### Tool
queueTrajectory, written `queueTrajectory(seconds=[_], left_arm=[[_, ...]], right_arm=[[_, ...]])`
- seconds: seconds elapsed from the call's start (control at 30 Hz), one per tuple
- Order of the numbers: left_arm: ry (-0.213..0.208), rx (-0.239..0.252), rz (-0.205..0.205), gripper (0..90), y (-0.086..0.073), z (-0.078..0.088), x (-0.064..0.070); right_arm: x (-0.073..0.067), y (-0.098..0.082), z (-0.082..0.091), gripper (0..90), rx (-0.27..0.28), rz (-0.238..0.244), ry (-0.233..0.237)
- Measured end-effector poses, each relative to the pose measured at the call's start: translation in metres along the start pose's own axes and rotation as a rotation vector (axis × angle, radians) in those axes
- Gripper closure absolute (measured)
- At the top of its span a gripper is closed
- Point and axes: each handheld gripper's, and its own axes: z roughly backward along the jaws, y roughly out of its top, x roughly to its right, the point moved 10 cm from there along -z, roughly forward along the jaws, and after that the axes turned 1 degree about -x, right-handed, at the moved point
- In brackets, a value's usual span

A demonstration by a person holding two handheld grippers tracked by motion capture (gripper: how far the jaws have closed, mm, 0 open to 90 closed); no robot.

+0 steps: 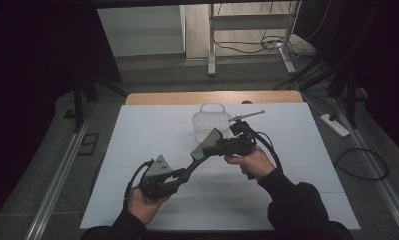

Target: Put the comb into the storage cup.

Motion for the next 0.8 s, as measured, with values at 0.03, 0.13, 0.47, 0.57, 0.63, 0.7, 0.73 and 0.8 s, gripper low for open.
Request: queueTrajectory(seconds=[0.03, 0.13, 0.47, 0.57, 0.63, 0.7, 0.73, 0.8], left_arm=[[0.003, 0.0, -0.001, 72.2, 0.0, -0.0001, -0.0002], [0.009, -0.003, -0.002, 72.2, -0.0005, -0.0004, -0.0008], [0.044, -0.008, -0.027, 72.1, -0.0012, -0.0007, -0.0029], [0.048, -0.016, -0.033, 72.1, -0.0023, -0.0022, -0.0032], [0.053, -0.028, -0.036, 72.0, -0.0037, -0.0043, -0.0033], [0.047, -0.044, -0.034, 71.8, -0.0059, -0.0072, -0.0038], [0.047, -0.044, -0.034, 71.7, -0.0059, -0.0072, -0.0038], [0.044, -0.042, -0.024, 71.5, -0.0061, -0.0082, -0.0045]], right_arm=[[-0.0001, 0.0003, 0.0005, 23.8, 0.004, -0.005, 0.008], [-0.0001, 0.0013, 0.0028, 41.1, 0.014, -0.019, 0.02], [0.0015, -0.0017, 0.0046, 69.7, -0.006, -0.095, 0.093], [-0.0005, -0.0006, 0.0059, 76.9, 0.012, -0.144, 0.159], [-0.0022, 0.0, 0.0064, 80.8, 0.018, -0.191, 0.211], [-0.0044, -0.0004, 0.0057, 83.3, 0.015, -0.224, 0.248], [-0.0044, -0.0004, 0.0057, 83.3, 0.015, -0.224, 0.248], [-0.0055, -0.0004, 0.0052, 83.5, 0.02, -0.205, 0.243]])
